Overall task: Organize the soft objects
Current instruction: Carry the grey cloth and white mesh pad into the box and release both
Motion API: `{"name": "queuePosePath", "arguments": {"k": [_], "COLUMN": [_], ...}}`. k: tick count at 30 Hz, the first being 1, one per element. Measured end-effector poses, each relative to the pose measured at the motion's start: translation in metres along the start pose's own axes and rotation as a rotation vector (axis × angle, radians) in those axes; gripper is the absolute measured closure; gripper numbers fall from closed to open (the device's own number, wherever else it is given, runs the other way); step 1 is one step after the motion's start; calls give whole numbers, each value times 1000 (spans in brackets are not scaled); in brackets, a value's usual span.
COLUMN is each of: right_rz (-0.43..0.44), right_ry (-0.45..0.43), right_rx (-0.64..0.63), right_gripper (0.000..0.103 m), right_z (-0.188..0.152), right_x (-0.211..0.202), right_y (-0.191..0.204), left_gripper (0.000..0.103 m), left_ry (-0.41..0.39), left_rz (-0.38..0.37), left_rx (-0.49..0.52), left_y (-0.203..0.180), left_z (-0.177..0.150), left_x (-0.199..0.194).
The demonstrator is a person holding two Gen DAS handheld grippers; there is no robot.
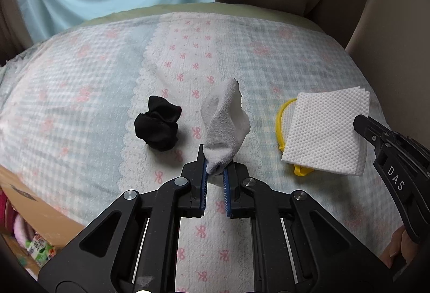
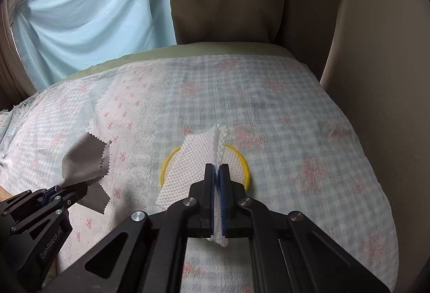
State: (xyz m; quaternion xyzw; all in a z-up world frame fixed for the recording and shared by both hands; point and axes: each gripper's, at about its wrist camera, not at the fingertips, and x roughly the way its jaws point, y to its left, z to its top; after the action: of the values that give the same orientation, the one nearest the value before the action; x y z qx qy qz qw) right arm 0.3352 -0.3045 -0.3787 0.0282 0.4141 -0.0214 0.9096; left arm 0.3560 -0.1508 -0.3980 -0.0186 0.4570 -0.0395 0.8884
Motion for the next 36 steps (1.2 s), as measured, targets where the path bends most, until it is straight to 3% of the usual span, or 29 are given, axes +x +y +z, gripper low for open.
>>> {"name": "queuePosePath", "arguments": {"k": [9,17,27,36], "right_rz": [35,85,234,363], "right_ry": [-53,-114,-123,-80], "right_rx": [-11,-52,-175,-210], "right_gripper": [100,100,100,100], "right_z": [19,43,58,36], "right_x": [-49,-129,-250,-299], "right_y": [10,33,97,170], "left_gripper": [95,95,95,95], "left_ry": [-58,-110,-117,-41], "left_rz": [-10,-7,68,112], "left_rx": [-22,-76,-135,-167], "left_y": [10,42,120,209], "left_z": [15,30,13,-25], "left_x": [-63,-164,-283,-319]}}
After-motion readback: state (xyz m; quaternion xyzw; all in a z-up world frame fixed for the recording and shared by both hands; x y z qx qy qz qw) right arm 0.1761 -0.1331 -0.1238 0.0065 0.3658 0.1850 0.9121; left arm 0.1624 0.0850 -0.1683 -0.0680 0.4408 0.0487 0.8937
